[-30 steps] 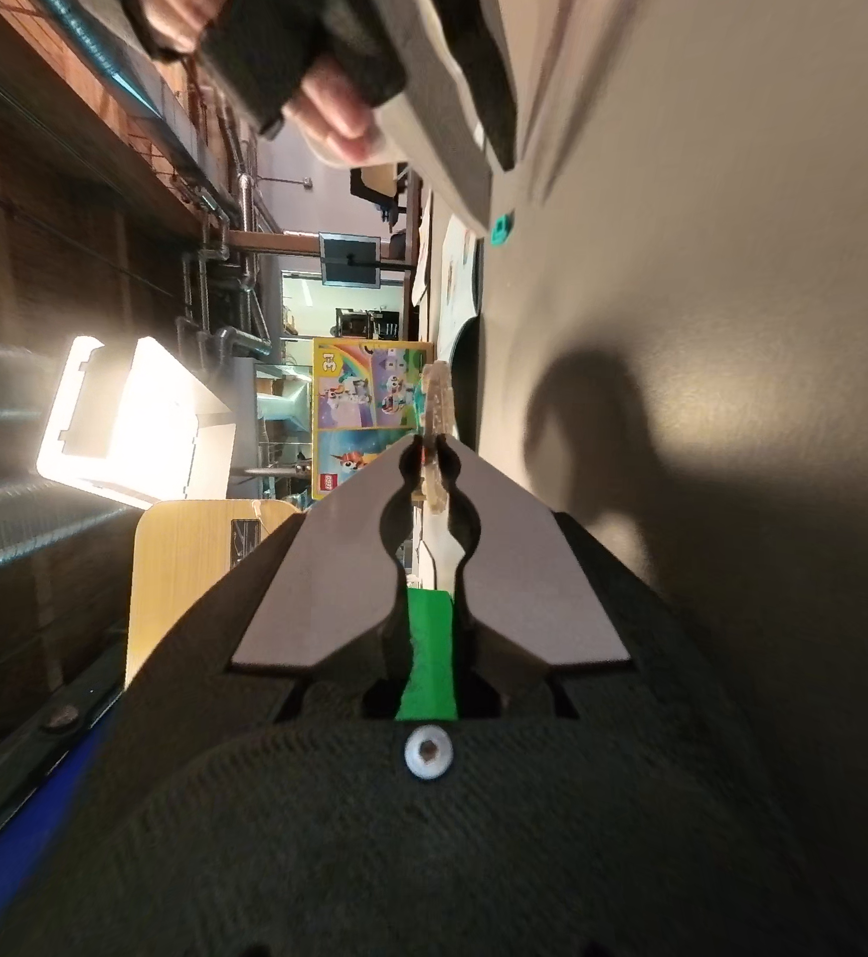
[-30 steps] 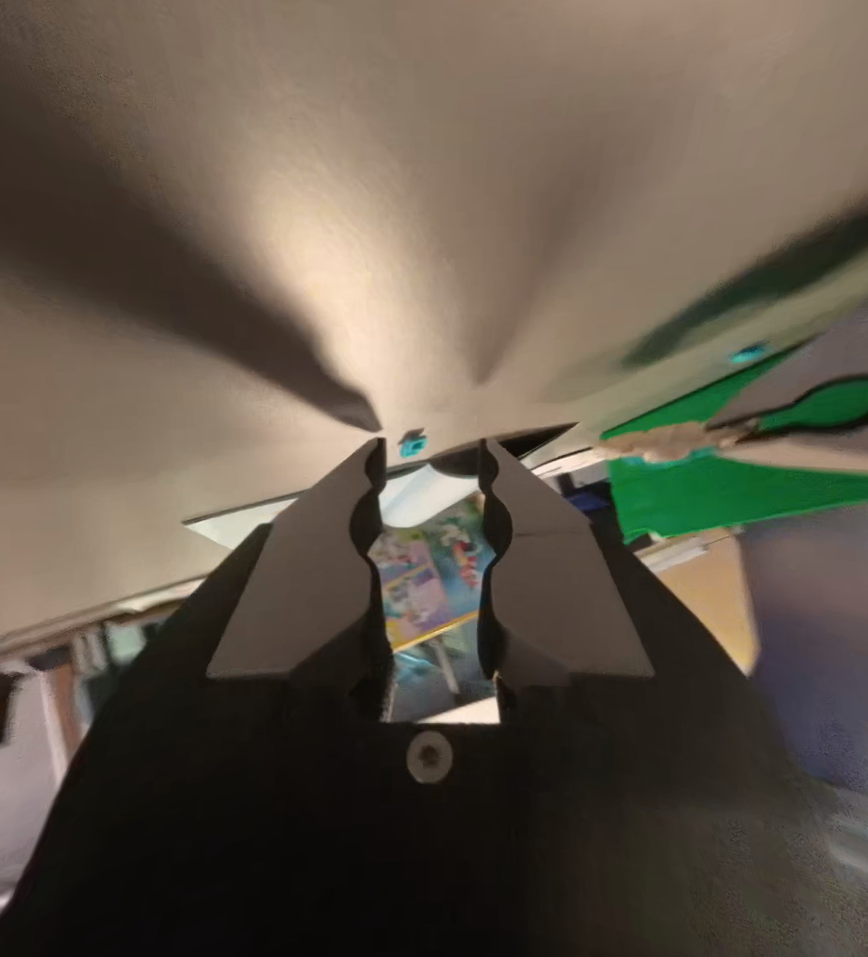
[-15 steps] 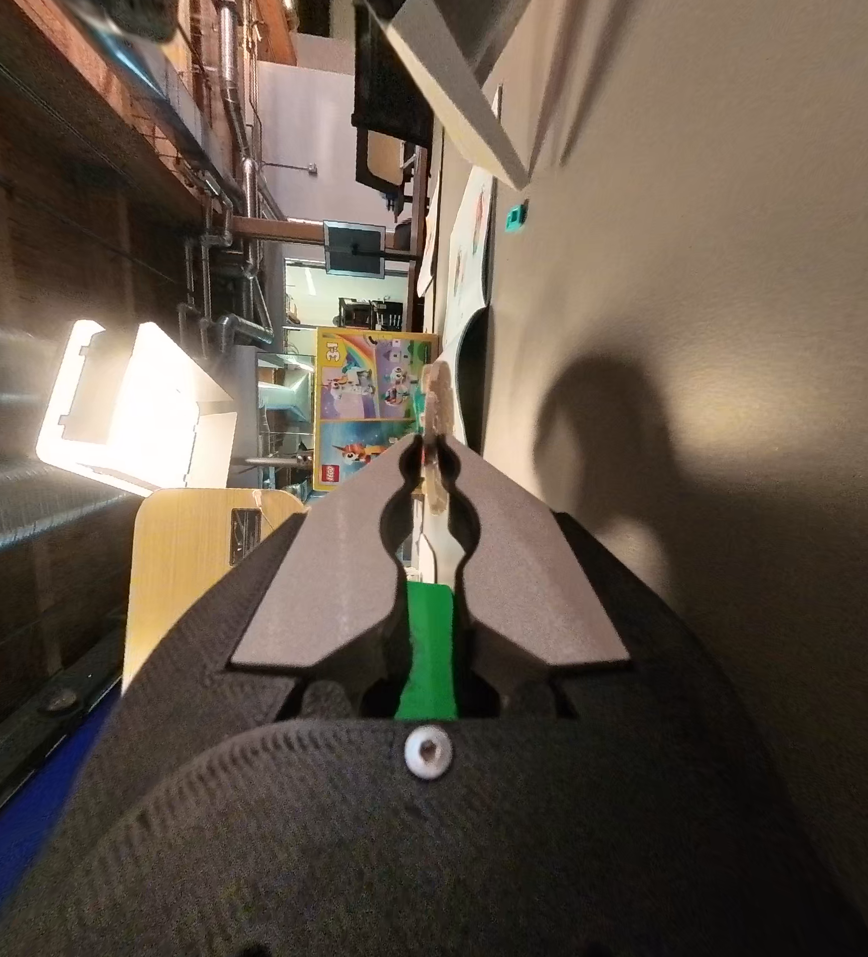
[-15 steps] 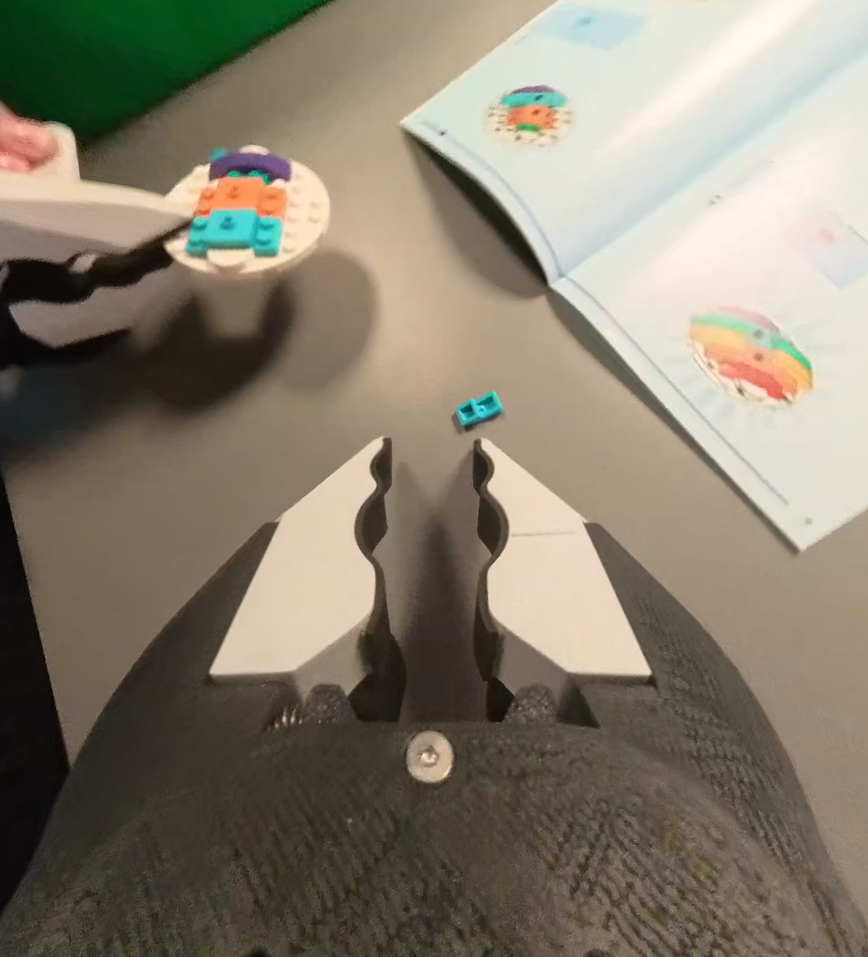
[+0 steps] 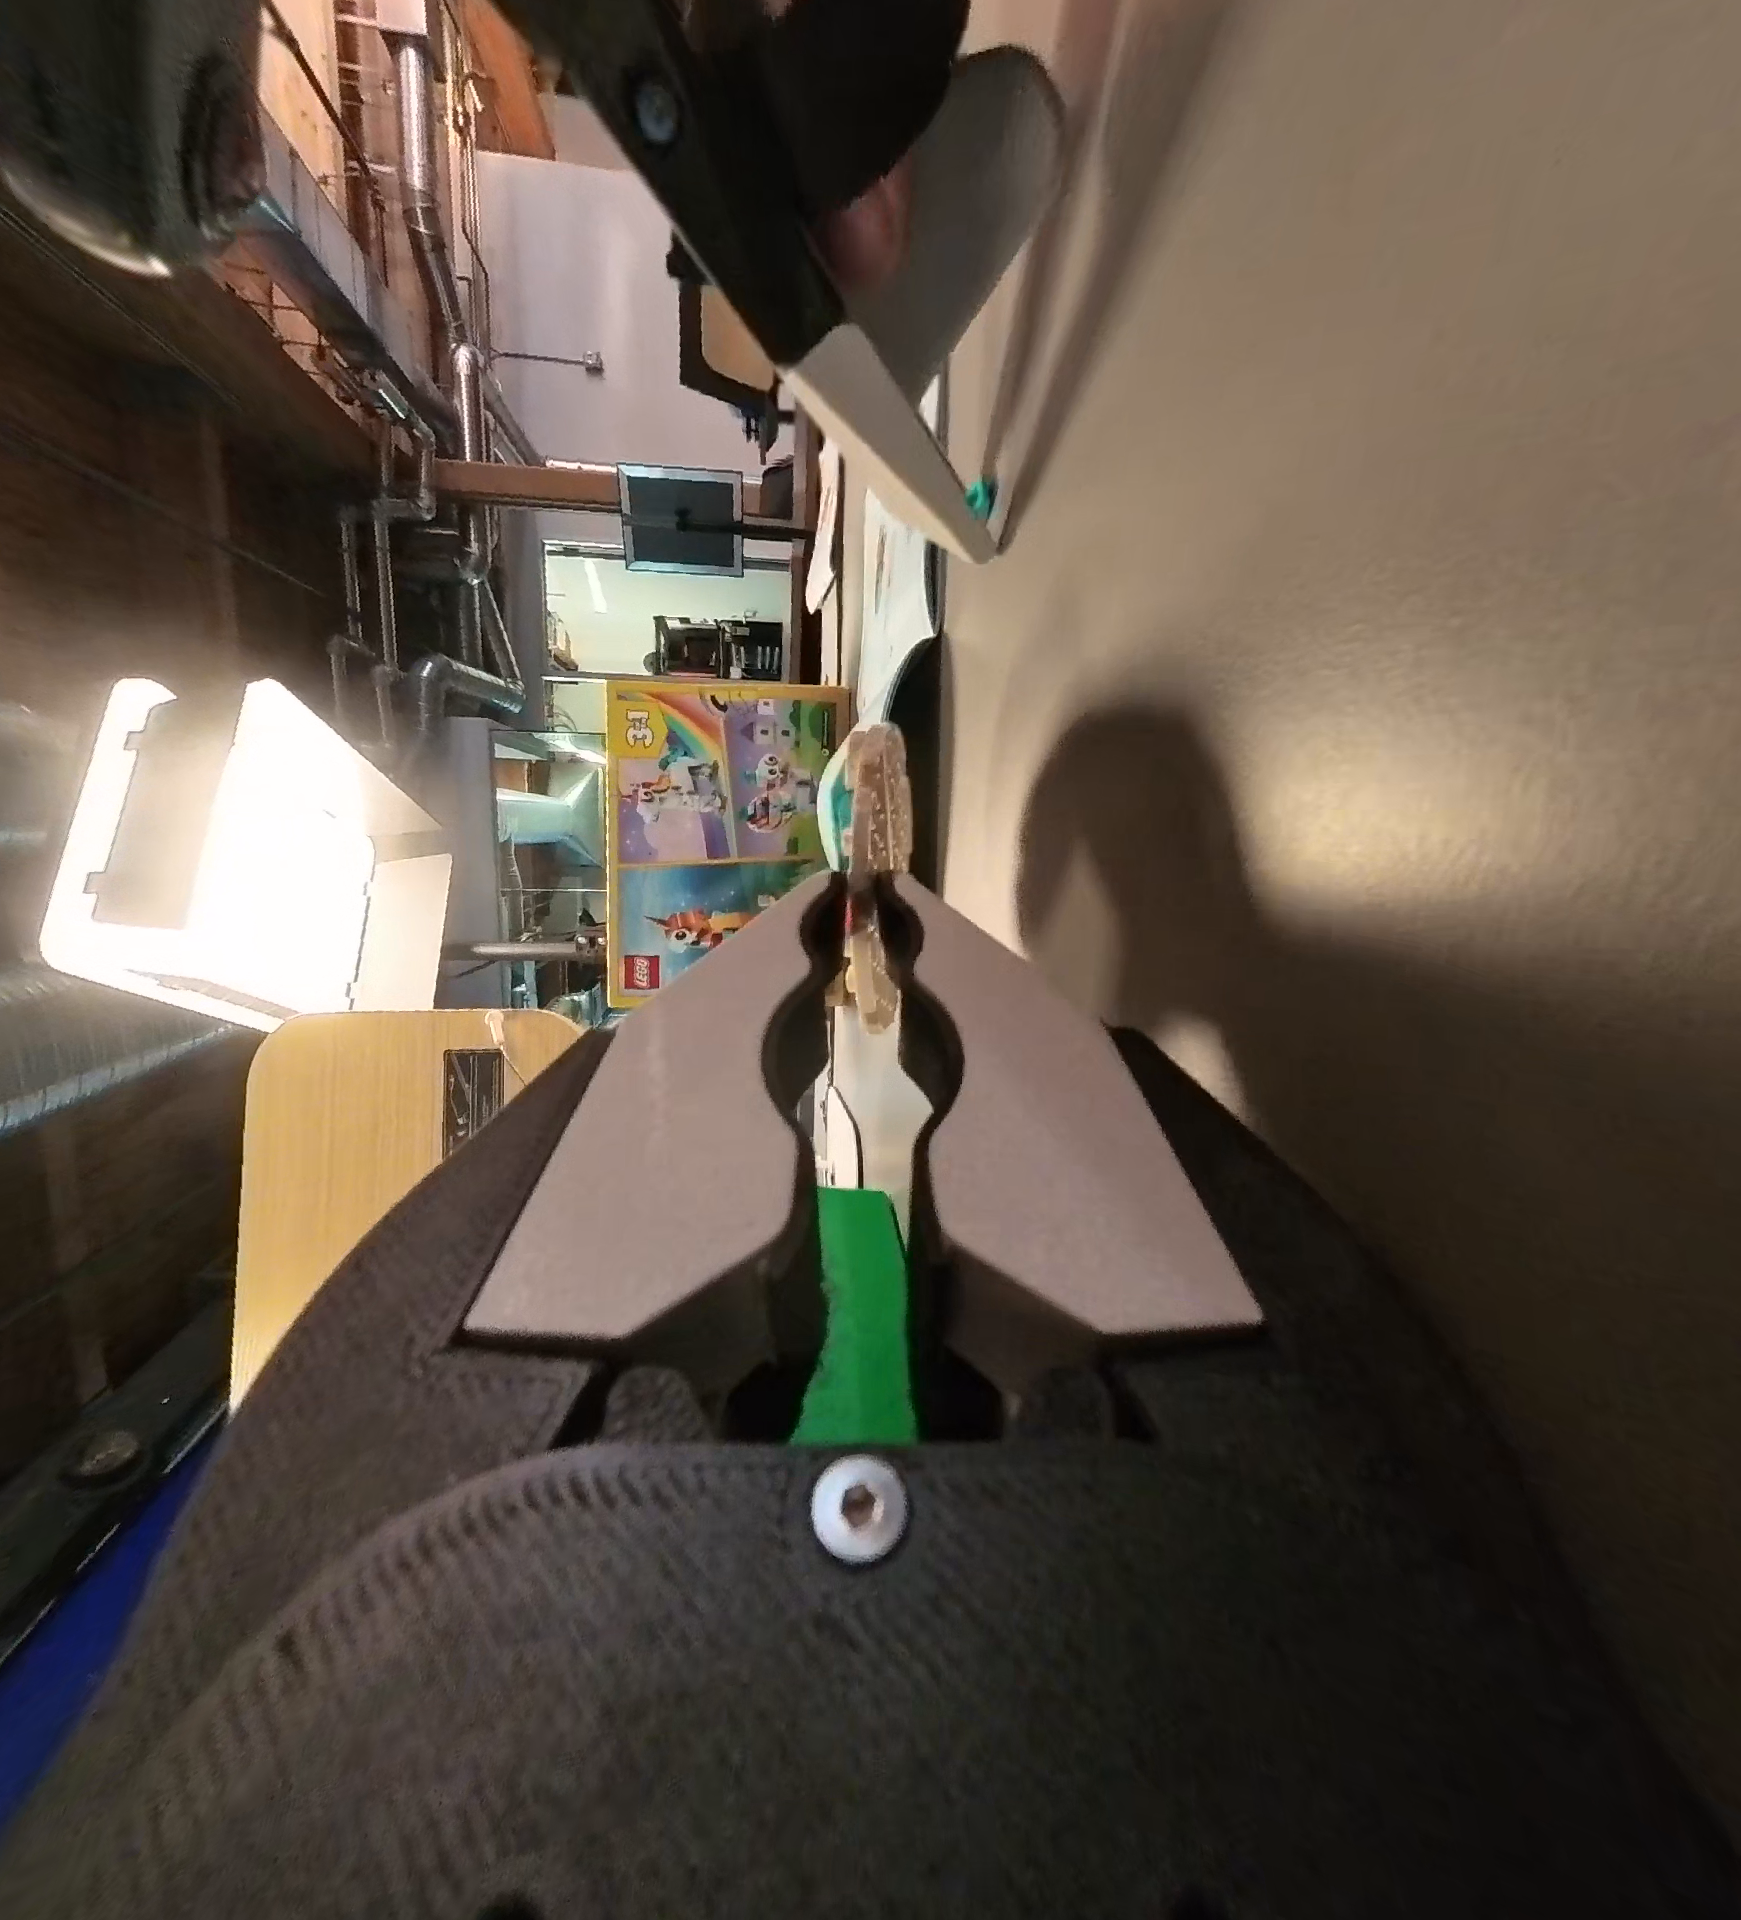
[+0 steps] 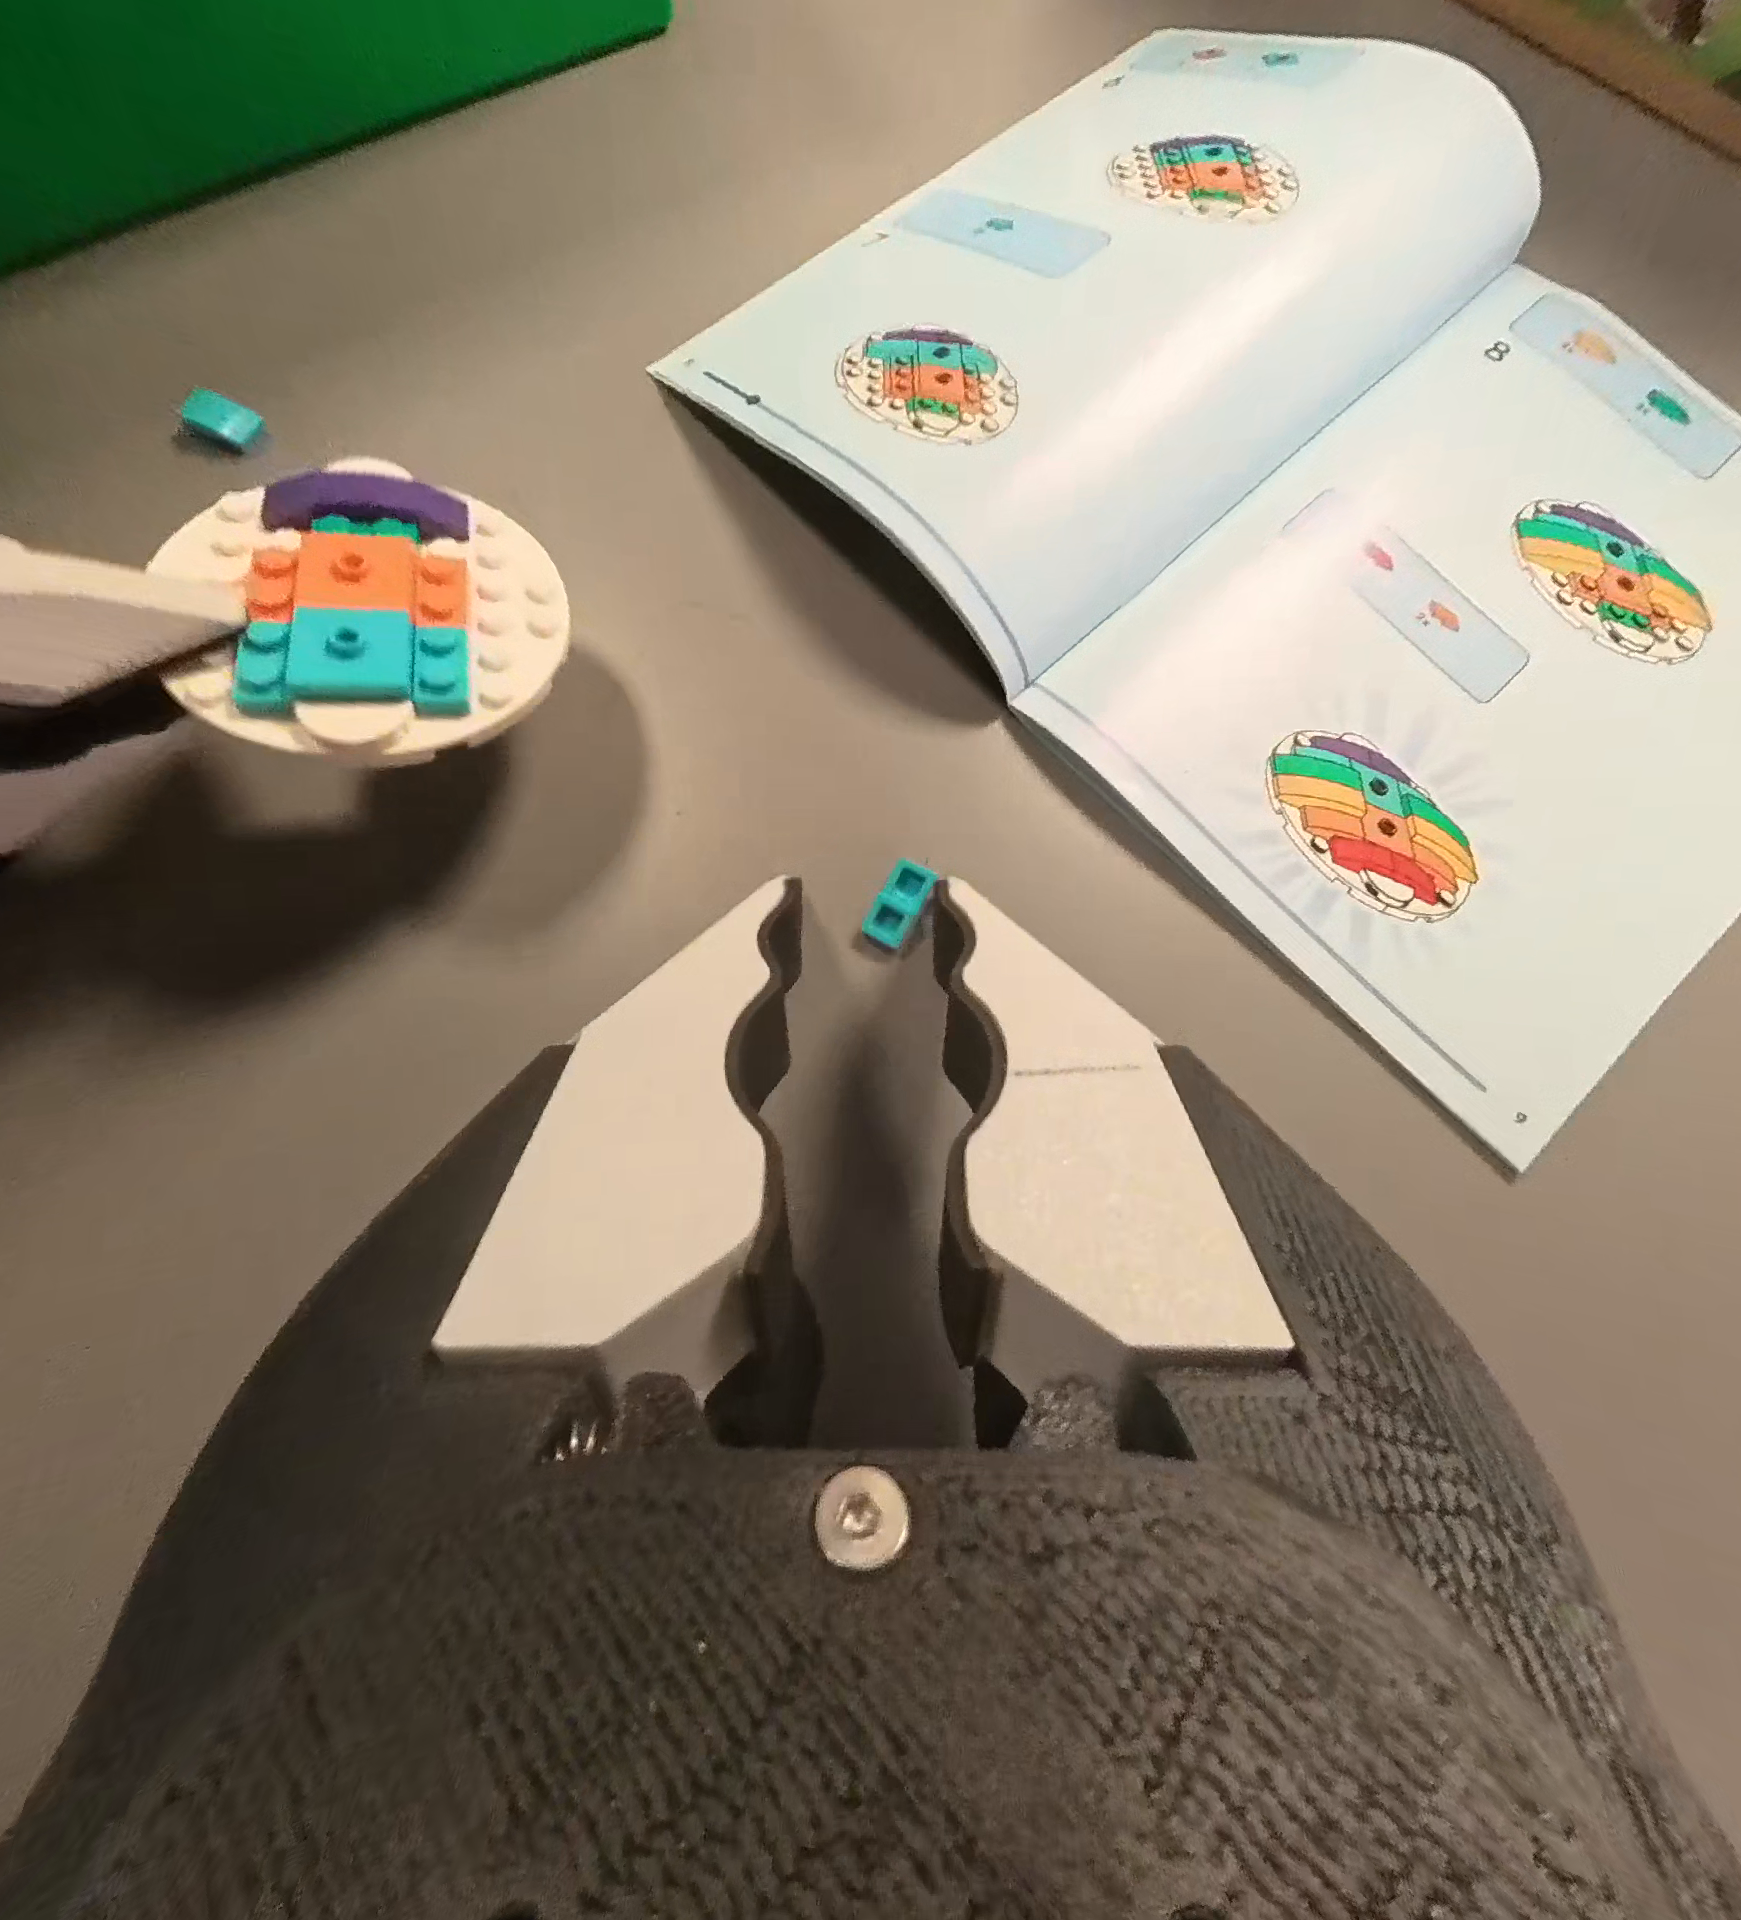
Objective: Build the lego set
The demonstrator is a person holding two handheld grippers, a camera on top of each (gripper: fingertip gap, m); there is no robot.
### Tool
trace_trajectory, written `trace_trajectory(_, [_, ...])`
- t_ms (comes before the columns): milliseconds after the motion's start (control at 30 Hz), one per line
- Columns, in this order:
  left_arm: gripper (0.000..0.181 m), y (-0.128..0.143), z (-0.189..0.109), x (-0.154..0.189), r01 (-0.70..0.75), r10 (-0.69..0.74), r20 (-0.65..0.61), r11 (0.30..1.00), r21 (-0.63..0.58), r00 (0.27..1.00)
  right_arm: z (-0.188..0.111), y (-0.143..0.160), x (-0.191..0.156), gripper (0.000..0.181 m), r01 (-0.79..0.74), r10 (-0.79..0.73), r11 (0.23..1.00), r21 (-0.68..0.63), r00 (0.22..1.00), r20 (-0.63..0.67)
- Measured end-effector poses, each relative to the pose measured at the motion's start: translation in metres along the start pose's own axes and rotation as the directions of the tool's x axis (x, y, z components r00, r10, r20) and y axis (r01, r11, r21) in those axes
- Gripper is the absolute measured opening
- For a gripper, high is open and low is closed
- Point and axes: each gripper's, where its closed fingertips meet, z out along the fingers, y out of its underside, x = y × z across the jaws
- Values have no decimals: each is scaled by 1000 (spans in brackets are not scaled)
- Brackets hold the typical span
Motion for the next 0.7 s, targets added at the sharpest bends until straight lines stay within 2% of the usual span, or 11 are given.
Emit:
trace_trajectory(167, [4,1,0,0,-3,3,-1,1000,-3,1000,1,0,0,7,37,-37,999,3,999,-14])
trace_trajectory(400, [4,-5,0,2,-22,22,-9,1000,17,1000,-9,8,3,24,68,-68,998,9,998,16])
trace_trajectory(633, [4,-6,0,1,-25,25,-6,999,23,1000,-8,7,0,15,58,-61,997,43,994,87])
trace_trajectory(667, [4,-6,0,1,-27,27,-6,999,25,1000,-7,7,-2,7,68,-72,997,42,992,104])
trace_trajectory(700, [4,-7,0,1,-29,30,-3,999,28,1000,-7,7,-3,7,79,-84,996,42,989,123])
